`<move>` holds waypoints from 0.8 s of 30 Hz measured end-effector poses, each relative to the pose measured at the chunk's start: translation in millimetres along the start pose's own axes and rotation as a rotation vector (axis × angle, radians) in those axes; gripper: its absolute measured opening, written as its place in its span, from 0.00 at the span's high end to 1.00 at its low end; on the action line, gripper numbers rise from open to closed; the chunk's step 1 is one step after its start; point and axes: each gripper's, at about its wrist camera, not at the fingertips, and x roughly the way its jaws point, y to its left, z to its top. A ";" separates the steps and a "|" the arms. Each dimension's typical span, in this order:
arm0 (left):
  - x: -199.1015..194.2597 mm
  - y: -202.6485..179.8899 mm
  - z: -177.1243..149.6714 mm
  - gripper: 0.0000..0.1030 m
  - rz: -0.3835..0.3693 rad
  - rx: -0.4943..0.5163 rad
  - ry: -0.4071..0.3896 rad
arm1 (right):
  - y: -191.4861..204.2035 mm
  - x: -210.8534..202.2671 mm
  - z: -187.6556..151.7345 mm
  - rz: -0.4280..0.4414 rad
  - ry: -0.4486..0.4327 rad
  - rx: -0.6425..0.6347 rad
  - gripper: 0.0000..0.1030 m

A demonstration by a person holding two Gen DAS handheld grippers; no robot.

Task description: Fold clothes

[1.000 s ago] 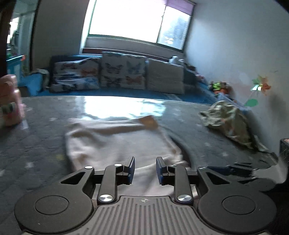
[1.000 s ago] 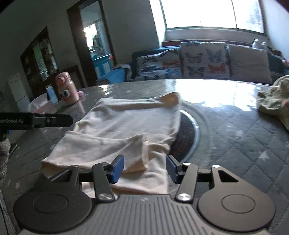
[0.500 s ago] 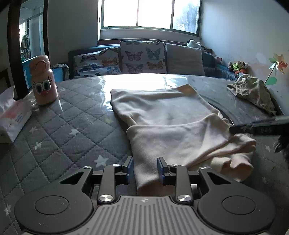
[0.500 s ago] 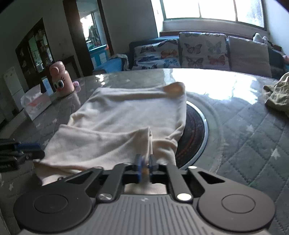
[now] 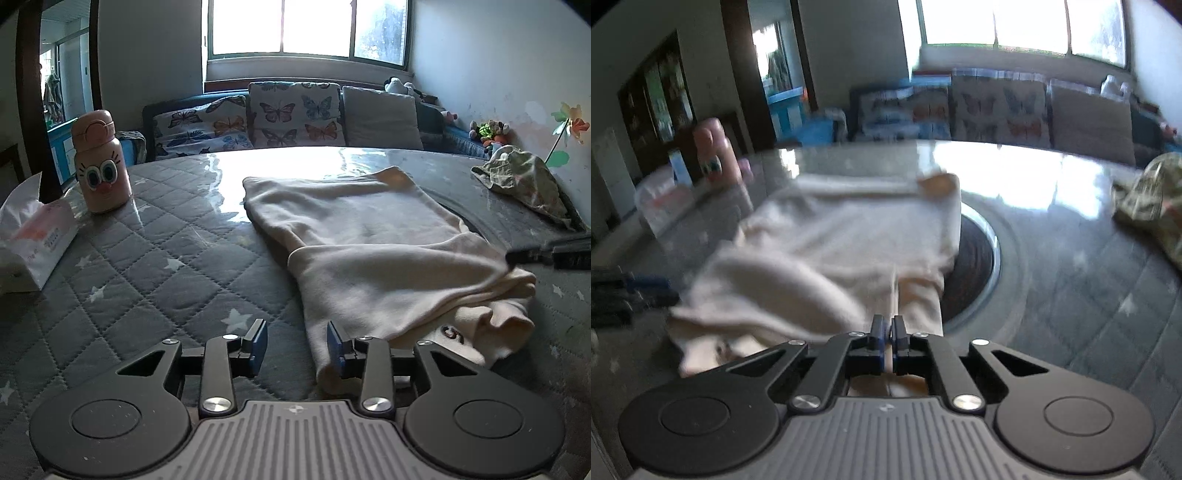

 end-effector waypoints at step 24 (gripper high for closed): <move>43.1 -37.7 25.0 0.63 -0.082 0.138 0.031 | -2.7 45.8 20.9 -0.025 -0.035 -0.024 0.96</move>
